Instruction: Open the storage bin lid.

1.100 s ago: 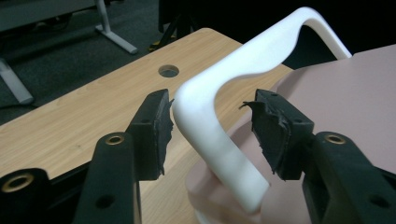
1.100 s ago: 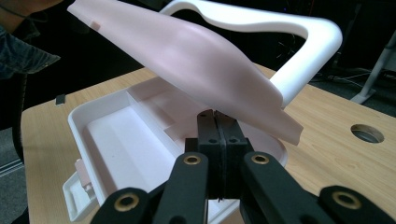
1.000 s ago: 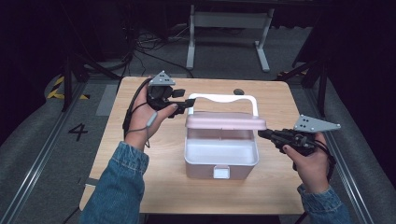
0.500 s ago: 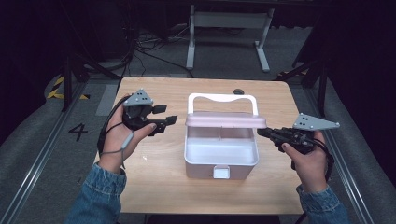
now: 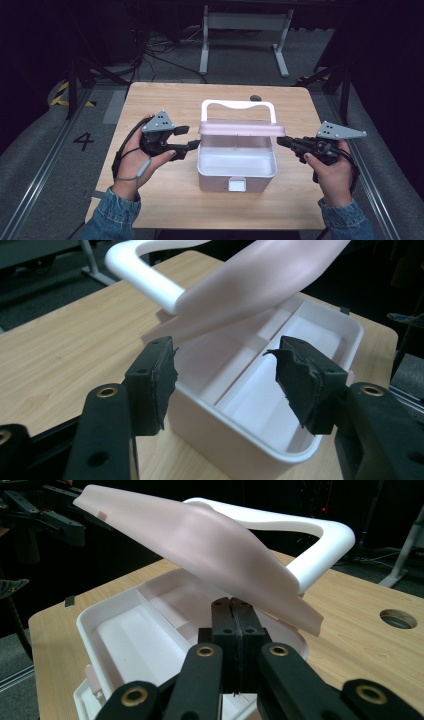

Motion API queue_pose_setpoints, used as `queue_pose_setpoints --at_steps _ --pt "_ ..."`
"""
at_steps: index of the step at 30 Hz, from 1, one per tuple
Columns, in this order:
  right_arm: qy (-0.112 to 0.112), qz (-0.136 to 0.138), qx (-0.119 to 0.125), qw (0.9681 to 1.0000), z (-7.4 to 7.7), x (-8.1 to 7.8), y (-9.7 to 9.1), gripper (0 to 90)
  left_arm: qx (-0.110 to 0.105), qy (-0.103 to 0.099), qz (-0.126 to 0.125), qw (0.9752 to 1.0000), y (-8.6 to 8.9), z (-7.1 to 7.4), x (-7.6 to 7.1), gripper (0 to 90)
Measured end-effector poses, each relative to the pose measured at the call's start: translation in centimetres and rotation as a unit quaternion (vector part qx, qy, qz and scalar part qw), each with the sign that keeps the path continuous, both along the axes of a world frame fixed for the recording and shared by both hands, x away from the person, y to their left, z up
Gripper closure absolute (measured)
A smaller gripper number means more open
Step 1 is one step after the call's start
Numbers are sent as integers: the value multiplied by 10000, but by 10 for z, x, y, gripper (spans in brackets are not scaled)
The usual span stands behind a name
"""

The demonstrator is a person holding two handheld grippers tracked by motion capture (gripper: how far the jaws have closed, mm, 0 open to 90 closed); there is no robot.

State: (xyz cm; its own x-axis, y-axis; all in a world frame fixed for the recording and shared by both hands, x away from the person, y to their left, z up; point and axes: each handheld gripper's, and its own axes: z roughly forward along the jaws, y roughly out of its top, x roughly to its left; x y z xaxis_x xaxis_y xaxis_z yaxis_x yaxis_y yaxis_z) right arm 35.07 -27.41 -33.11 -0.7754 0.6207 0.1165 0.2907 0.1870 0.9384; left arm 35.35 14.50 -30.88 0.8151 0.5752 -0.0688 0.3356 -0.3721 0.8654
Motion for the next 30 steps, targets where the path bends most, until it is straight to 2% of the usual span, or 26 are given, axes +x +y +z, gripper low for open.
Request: queue_pose_setpoints --at_steps 4,6,8,18,25,27,30 --pt "43 38 45 10000 0 1 0 898 101 -170 -40 9998 -12 -1 2 397" --pt "38 32 61 10000 0 1 0 894 143 -109 -131 9998 -17 -1 3 389" --pt "55 31 63 10000 0 1 0 892 162 -6 -64 9998 -21 -1 4 379" --pt "102 61 111 9999 0 2 0 873 155 -465 116 9987 -32 -1 13 359" --pt "159 82 108 9998 -3 3 3 846 185 -560 199 9981 -41 -2 20 352" --pt "148 73 140 9998 -3 3 3 841 76 -582 204 9981 -42 -1 22 368" --pt "153 76 150 9997 -2 3 2 836 84 -637 214 9977 -44 -1 23 378"
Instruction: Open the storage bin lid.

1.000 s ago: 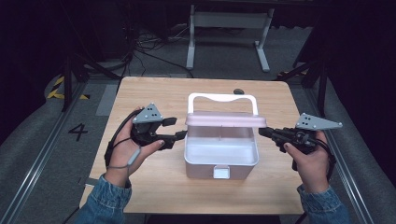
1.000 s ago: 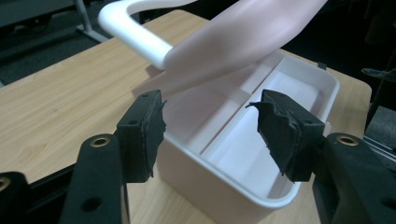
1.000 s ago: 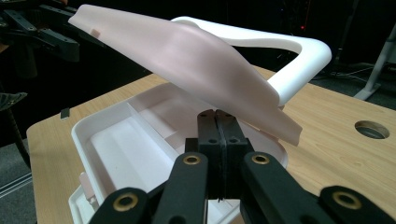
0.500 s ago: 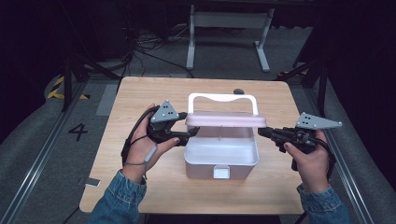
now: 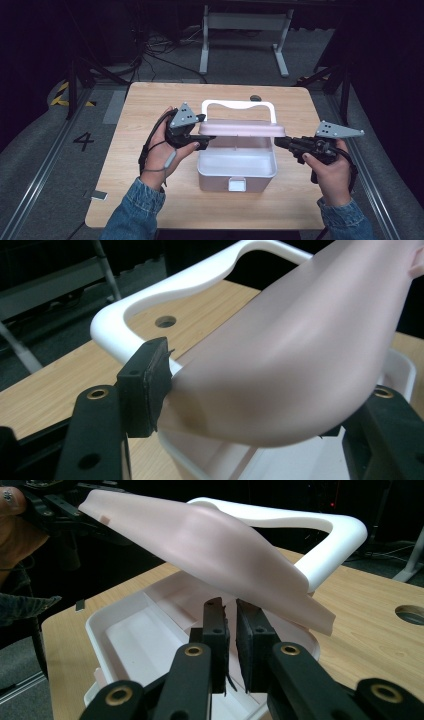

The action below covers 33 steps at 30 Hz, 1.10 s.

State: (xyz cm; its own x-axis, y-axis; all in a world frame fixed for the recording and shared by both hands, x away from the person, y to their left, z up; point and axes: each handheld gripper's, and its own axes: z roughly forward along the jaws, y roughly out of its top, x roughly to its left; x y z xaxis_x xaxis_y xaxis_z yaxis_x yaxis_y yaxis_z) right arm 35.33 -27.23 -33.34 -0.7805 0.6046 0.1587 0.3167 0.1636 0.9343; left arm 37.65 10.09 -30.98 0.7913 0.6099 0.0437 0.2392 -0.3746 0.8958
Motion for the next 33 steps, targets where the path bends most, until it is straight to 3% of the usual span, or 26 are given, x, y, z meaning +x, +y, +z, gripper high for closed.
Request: queue_pose_setpoints --at_steps 6,13,22,27,33 --pt "34 -10 36 10000 1 -1 -3 801 139 -185 104 9997 -3 1 1 445" --pt "123 -12 -129 9998 1 -3 -9 692 71 -88 187 9998 0 3 6 492" --pt "308 -271 -139 9991 -3 -5 -32 671 -70 172 74 9998 4 8 18 508" --pt "402 -352 -142 9985 -7 -10 -38 668 33 151 59 9999 5 13 27 577" --pt "435 -431 -154 9980 -10 -10 -43 667 -104 206 117 9997 5 17 37 629"
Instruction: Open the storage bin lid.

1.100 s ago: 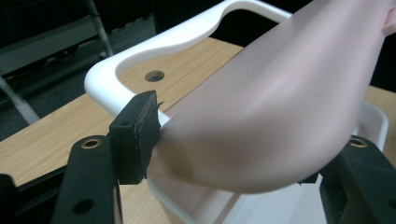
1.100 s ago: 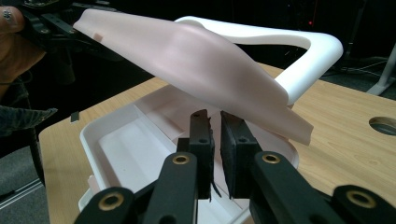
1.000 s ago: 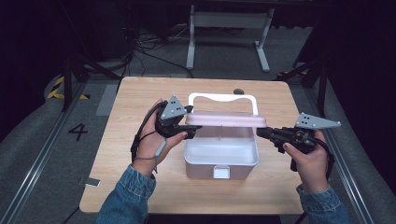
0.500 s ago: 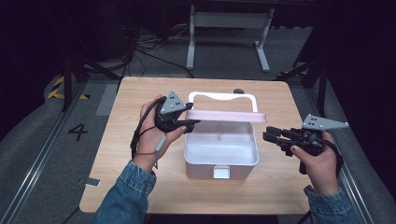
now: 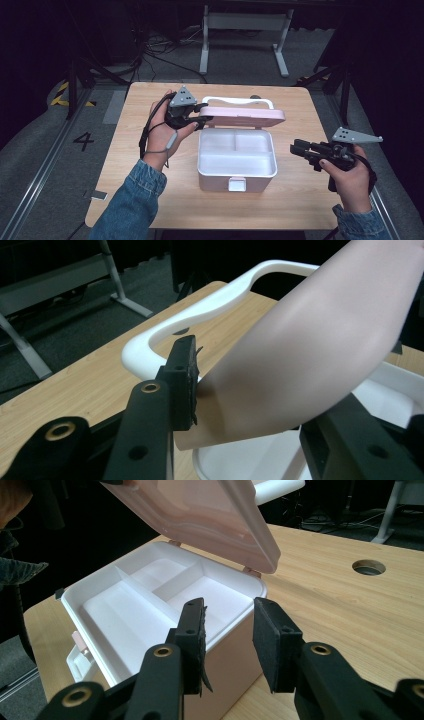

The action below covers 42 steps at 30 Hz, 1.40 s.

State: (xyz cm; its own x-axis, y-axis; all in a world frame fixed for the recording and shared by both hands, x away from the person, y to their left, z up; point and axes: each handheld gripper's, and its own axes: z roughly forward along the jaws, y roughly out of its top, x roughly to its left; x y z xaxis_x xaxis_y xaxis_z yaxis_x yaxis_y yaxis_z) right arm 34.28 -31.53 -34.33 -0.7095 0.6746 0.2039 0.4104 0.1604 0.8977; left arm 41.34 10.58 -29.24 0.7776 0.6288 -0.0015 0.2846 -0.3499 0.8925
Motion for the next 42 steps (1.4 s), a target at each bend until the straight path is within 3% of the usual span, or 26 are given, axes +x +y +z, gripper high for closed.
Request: queue_pose_setpoints --at_steps 7,17,20,25,33,42 --pt "-21 -14 -3 10000 1 1 -3 664 -154 -22 114 9998 0 -1 13 646" --pt "-20 -21 16 10000 1 6 -4 655 -311 -198 297 9989 -2 -6 30 667" --pt "-10 -12 1 10000 0 6 -4 653 -252 -327 323 9986 -3 -8 33 673" --pt "47 5 -71 10000 -5 9 -2 651 -352 -311 414 9980 -4 -13 45 674" --pt "74 7 -122 9999 -8 11 -3 644 -94 -438 567 9974 -8 -17 59 655" --pt "144 -48 -101 9998 -10 12 -7 641 18 -191 614 9979 -8 -19 74 658"
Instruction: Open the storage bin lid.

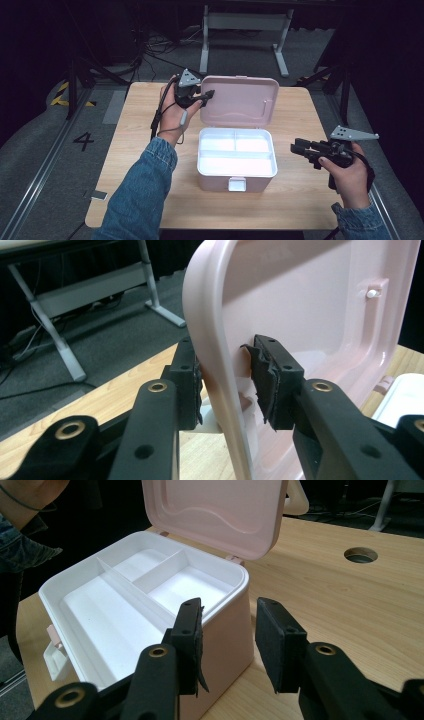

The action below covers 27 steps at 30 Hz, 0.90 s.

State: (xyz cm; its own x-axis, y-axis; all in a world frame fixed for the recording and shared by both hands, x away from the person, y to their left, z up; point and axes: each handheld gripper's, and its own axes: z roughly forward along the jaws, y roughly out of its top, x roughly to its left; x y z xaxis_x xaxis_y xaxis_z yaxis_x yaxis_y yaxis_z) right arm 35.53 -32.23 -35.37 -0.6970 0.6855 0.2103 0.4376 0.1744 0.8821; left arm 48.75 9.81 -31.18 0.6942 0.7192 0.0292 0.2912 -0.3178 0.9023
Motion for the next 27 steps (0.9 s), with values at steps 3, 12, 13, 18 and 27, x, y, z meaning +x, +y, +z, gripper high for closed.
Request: queue_pose_setpoints --at_steps 3,12,13,18,27 --pt "18 -17 8 10000 -1 1 -1 640 65 18 61 10000 1 -3 4 670" --pt "33 -26 16 10000 -2 3 -3 640 -157 242 227 9993 6 -13 14 731" --pt "40 -29 14 10000 -2 3 -3 640 -219 279 249 9991 6 -15 16 732" --pt "43 -26 24 10000 -2 2 -3 637 -259 319 211 9989 8 -19 20 728" --pt "92 -38 -1 10000 -5 5 -4 634 -245 465 342 9980 5 -27 29 713"
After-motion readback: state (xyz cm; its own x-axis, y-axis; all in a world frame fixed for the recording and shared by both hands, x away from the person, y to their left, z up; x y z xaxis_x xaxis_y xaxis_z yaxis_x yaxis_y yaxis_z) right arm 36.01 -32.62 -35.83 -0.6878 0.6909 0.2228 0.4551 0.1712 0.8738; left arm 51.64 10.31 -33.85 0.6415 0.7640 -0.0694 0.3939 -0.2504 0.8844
